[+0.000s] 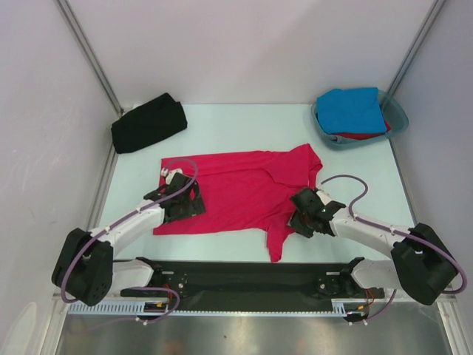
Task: Fold and stack the t-shirts
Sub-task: Fold the tshirt
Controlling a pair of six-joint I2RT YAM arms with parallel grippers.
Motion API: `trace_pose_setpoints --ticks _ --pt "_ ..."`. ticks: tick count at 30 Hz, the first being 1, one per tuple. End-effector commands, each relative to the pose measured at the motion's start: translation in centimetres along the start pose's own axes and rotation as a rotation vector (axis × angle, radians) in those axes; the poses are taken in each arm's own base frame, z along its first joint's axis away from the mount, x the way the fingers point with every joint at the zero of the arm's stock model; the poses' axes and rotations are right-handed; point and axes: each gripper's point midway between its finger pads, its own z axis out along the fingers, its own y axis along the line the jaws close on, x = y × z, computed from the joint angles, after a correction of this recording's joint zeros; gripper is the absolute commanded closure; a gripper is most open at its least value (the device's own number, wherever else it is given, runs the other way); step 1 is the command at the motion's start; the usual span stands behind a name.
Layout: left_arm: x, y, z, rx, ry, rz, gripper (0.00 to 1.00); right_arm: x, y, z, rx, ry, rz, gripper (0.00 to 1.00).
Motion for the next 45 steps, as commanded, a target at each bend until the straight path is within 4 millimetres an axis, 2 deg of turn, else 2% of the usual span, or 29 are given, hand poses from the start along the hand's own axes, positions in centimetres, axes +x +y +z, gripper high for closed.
trace_pose_setpoints --ticks 1,3,5,6,9,12,13,14,15,16,17,18,20,24,30,32,33,34,37,40,42,45 --pt "-1.8 -1.4 -0.2 0.030 -0.049 0.017 0.00 0.5 -2.1 1.5 0.091 -0.008 -0.027 0.58" --pt "-1.5 -1.4 0.1 0.029 -0.035 0.019 0.00 0.6 -2.5 1.5 0.115 -0.008 -0.040 0.64" --pt "-1.3 -1.5 0.3 0.033 -0.028 0.019 0.00 0.6 -2.7 1.5 0.128 -0.008 -0.049 0.95" --pt "-1.2 -1.5 0.4 0.032 -0.023 0.021 0.00 0.5 -2.8 1.5 0.137 -0.014 -0.051 1.00" --pt "-1.0 -1.6 0.6 0.036 -0.012 0.025 0.00 0.5 -3.5 1.2 0.164 -0.023 -0.055 1.00" --pt "-0.8 -1.7 0.7 0.038 -0.007 0.038 0.00 -0.3 -2.5 -0.4 0.146 -0.077 -0.067 1.00" --pt "-0.8 -1.7 0.8 0.037 -0.003 0.040 0.00 -0.4 -2.9 -1.2 0.170 -0.088 -0.081 1.00" --pt "-0.7 -1.9 0.9 0.046 -0.001 0.044 0.00 -1.0 -1.4 -2.7 0.124 -0.115 -0.076 1.00" --pt "-0.6 -1.9 1.0 0.047 0.005 0.049 0.00 -1.4 -2.2 -3.7 0.164 -0.139 -0.086 1.00" --pt "-0.6 -2.1 1.0 0.054 0.009 0.049 0.00 -1.7 -1.9 -4.6 0.157 -0.149 -0.080 1.00" --pt "-0.6 -2.3 1.1 0.062 0.011 0.052 0.00 -2.4 -0.7 -6.2 0.107 -0.169 -0.069 1.00" --pt "-0.5 -2.3 1.1 0.067 0.015 0.055 0.00 -2.4 -1.4 -7.0 0.127 -0.164 -0.075 1.00" --pt "-0.4 -2.5 1.4 0.068 0.025 0.063 0.00 -3.0 -0.8 -9.1 0.088 -0.182 -0.047 1.00" --pt "-0.2 -2.5 1.7 0.070 0.034 0.080 0.00 -2.7 -2.6 -10.5 0.145 -0.162 -0.035 1.00" --pt "0.4 -2.7 2.2 0.080 0.059 0.101 0.00 -1.1 -4.9 -10.4 0.242 -0.111 -0.047 1.00" --pt "0.6 -2.7 2.4 0.083 0.067 0.107 0.00 -0.9 -5.4 -10.2 0.258 -0.109 -0.060 0.68" --pt "0.6 -2.8 2.5 0.085 0.071 0.111 0.00 -0.9 -5.5 -10.2 0.265 -0.111 -0.059 0.48" --pt "0.7 -2.9 2.6 0.086 0.076 0.114 0.00 -0.9 -5.6 -10.1 0.268 -0.114 -0.056 0.41" --pt "0.5 -2.8 2.7 0.081 0.075 0.129 0.00 -1.6 -5.3 -10.5 0.265 -0.158 -0.067 0.29" --pt "0.3 -2.9 2.4 0.085 0.068 0.143 0.00 -1.5 -4.7 -10.4 0.237 -0.157 -0.087 0.26" --pt "0.2 -2.8 2.1 0.083 0.066 0.147 0.00 -0.1 -4.5 -9.8 0.216 -0.100 -0.105 0.26" --pt "0.5 -2.6 1.8 0.090 0.066 0.138 0.00 2.2 -5.2 -8.8 0.213 -0.034 -0.140 0.25"
